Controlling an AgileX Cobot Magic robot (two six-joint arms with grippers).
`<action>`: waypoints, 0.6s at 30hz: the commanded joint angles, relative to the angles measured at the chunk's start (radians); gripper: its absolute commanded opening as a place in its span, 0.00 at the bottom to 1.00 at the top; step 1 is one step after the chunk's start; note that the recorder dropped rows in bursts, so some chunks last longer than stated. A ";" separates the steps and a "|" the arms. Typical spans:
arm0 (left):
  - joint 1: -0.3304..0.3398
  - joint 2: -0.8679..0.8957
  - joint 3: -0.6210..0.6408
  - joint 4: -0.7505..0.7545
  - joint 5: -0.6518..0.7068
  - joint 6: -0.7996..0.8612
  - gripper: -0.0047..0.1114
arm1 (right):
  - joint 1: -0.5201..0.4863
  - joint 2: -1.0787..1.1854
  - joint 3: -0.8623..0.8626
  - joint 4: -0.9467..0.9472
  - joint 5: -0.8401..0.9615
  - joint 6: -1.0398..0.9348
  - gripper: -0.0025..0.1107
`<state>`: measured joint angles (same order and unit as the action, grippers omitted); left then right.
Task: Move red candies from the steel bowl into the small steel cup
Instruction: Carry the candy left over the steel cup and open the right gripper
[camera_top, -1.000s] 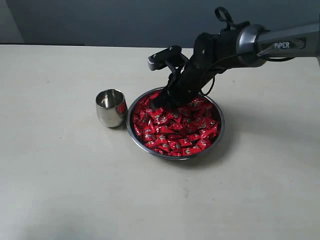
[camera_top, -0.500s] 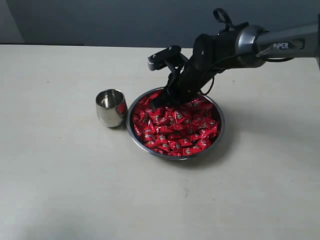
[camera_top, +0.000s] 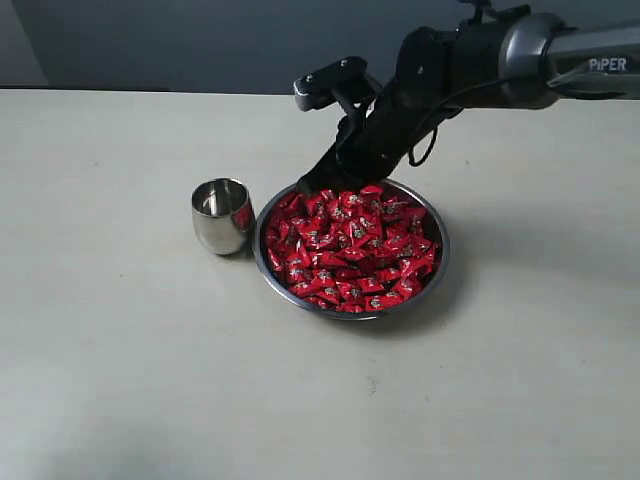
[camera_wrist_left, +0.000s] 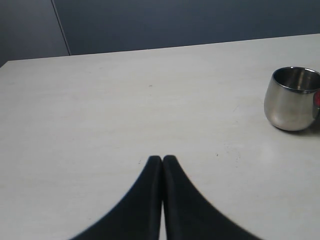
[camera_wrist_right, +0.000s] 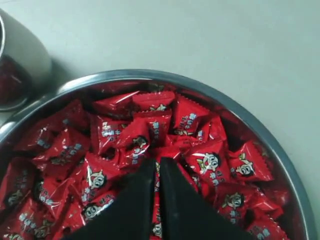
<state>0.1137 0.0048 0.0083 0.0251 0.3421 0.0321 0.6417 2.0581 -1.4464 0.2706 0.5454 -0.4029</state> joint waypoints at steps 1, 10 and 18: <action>-0.005 -0.005 -0.008 0.002 -0.005 -0.003 0.04 | -0.001 0.034 -0.004 -0.010 -0.006 0.002 0.33; -0.005 -0.005 -0.008 0.002 -0.005 -0.003 0.04 | -0.001 0.113 -0.004 -0.018 -0.048 0.002 0.44; -0.005 -0.005 -0.008 0.002 -0.005 -0.003 0.04 | -0.001 0.128 -0.004 -0.026 -0.078 0.002 0.02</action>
<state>0.1137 0.0048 0.0083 0.0251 0.3421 0.0321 0.6417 2.1832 -1.4464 0.2556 0.4735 -0.3993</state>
